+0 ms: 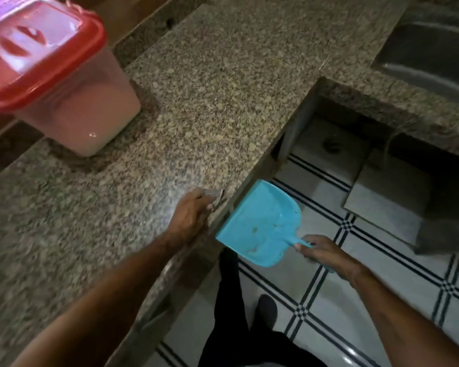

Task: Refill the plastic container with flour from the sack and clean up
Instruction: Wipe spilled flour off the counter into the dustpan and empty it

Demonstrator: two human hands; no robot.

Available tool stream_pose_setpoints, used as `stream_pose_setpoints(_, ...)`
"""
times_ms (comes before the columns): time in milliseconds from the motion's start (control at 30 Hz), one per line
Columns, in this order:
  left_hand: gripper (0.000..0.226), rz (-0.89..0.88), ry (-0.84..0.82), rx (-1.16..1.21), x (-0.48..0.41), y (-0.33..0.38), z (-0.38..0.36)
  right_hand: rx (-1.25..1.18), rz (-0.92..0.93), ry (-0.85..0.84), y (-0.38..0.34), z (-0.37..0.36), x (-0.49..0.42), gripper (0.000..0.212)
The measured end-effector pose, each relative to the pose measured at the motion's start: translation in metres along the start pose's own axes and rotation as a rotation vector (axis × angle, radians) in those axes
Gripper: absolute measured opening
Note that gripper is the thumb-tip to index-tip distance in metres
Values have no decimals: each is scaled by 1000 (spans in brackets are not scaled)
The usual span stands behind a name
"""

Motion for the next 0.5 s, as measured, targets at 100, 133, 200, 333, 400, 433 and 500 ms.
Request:
stream_pose_setpoints(100,26,57,-12,-32,50,7,13,21,24,-49,3,-25,11,33)
stream_pose_setpoints(133,25,57,-27,-68,56,9,18,24,29,-64,5,-32,15,35)
stream_pose_setpoints(200,28,118,-30,-116,62,-1,34,19,39,-93,8,-45,21,37)
stream_pose_setpoints(333,24,409,266,-76,74,-37,105,-2,46,-104,15,-58,25,49)
stream_pose_setpoints(400,33,564,405,-57,86,-71,131,-9,43,-106,23,-64,23,56)
stream_pose_setpoints(433,37,676,473,-24,94,-93,140,-13,37,-109,27,-66,22,53)
stream_pose_setpoints(500,34,895,574,46,113,-136,147,-17,13,-114,38,-71,17,39)
Point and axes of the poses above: each hand's wrist, its own x-axis away from the middle knuckle, its own z-axis out of the back of the hand, y = z × x, the point moved 10 cm from there along -x, towards the middle knuckle, and after that the axes turned 1 degree about -x, right-handed, at the moved point
